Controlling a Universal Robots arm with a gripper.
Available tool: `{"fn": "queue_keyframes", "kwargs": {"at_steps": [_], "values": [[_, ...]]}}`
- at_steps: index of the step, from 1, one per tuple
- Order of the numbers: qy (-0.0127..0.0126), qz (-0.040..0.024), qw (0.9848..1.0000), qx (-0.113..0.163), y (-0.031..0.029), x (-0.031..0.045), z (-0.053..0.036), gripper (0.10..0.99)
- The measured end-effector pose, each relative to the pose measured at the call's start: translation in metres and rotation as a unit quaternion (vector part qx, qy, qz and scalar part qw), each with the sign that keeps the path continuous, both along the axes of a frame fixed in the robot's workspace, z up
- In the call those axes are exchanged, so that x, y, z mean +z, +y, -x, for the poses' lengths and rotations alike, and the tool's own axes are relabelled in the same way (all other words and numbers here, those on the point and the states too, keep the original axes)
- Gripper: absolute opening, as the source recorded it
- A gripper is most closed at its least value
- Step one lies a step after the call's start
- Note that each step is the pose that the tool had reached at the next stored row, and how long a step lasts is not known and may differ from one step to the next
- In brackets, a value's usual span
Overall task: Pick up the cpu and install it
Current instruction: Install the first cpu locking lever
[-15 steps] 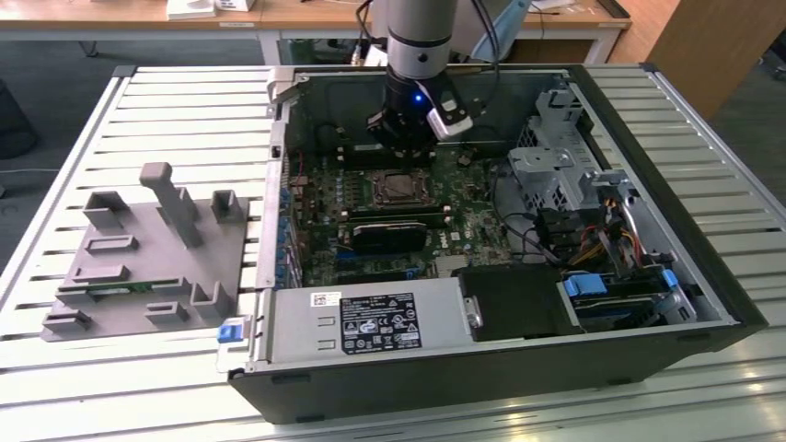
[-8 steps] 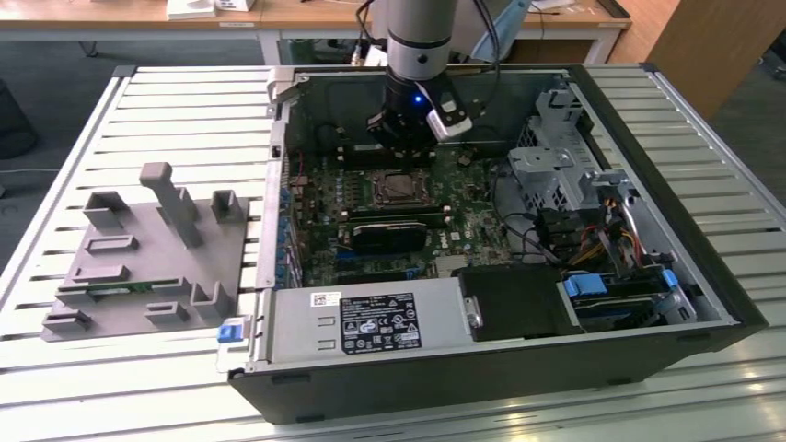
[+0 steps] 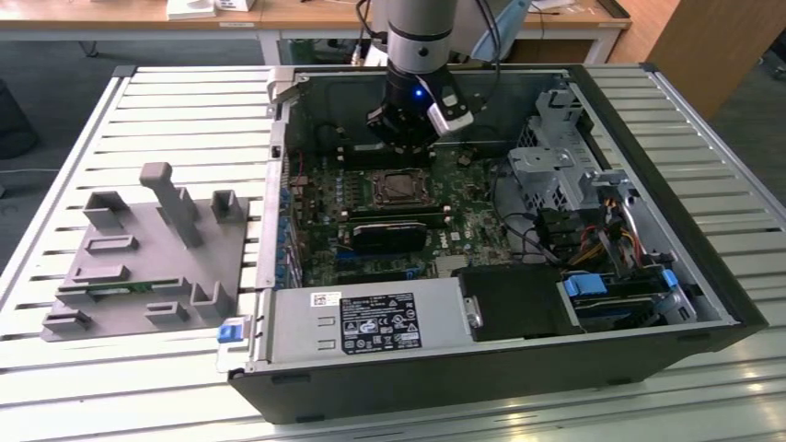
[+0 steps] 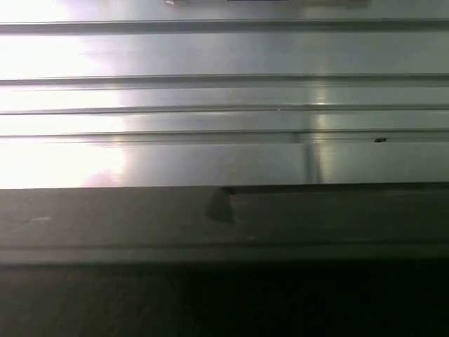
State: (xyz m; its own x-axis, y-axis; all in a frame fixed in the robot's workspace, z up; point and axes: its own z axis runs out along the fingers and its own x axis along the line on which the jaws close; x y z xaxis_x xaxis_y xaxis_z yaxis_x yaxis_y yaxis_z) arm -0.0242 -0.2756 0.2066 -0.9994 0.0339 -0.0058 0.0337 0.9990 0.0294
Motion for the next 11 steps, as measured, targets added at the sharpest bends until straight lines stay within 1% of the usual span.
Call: {"fn": "queue_keyframes", "kwargs": {"at_steps": [11], "values": [[0.0001, 0.0, 1.0, 0.0, -0.0036, 0.0001, -0.0001, 0.106]]}}
